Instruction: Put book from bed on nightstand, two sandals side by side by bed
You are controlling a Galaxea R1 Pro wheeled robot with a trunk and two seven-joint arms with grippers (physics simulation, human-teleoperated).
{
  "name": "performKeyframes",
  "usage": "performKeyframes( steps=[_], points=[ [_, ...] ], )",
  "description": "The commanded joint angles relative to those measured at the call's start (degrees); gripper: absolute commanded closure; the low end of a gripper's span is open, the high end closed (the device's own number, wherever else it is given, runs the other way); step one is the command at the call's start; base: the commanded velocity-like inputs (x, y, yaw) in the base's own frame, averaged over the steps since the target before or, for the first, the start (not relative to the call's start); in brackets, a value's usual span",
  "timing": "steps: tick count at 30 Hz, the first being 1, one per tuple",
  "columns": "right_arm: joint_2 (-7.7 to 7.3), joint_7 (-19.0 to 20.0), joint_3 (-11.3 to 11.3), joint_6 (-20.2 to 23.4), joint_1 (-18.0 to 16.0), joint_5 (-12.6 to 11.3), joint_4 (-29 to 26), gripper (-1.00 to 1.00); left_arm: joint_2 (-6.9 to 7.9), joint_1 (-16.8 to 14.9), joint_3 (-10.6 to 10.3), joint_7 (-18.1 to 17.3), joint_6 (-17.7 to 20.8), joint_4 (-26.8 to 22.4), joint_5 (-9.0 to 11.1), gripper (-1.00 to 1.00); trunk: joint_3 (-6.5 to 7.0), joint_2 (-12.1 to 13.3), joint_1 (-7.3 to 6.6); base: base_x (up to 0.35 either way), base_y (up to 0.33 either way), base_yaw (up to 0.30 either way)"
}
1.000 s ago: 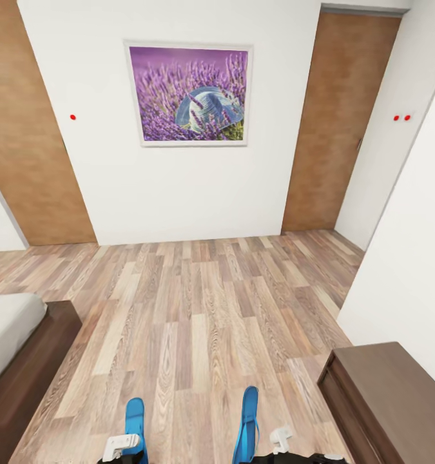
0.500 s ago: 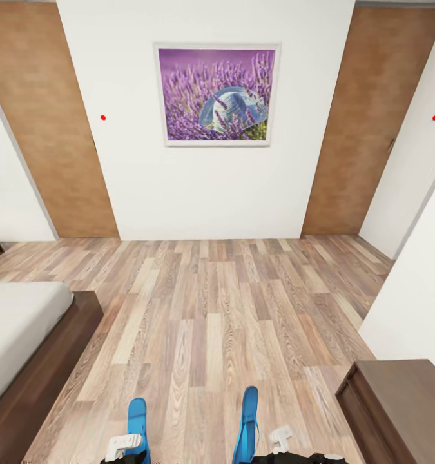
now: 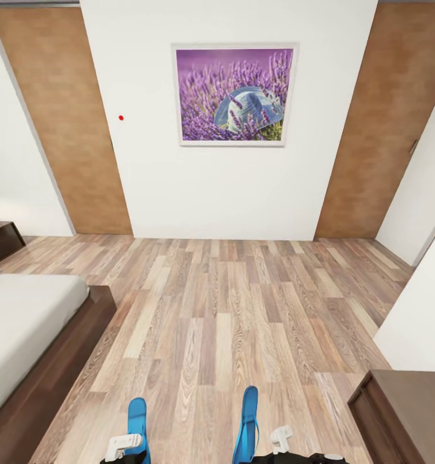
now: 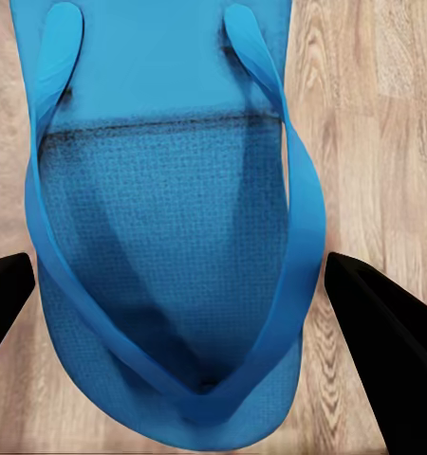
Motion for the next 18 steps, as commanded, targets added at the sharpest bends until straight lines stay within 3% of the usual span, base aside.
performKeyframes(
  steps=[1,8,18],
  points=[
    [0.04,0.2,0.5,-0.5,-0.1,-0.3,0.2,1.0,0.0,0.0,0.2,-0.4,0.0,0.1,0.3,1.0,-0.05,0.0,-0.01,-0.088,0.0,0.006],
    [0.04,0.2,0.5,-0.5,-0.1,-0.3,0.2,1.0,0.0,0.0,0.2,-0.4,0.1,0.1,0.3,1.0,-0.05,0.0,-0.01,-0.177,0.0,0.001],
    [0.04,0.3,0.5,-0.5,-0.1,-0.3,0.2,1.0,0.0,0.0,0.2,-0.4,0.0,0.1,0.3,1.0,-0.05,0.0,-0.01,-0.021,0.0,0.0]
  ],
)
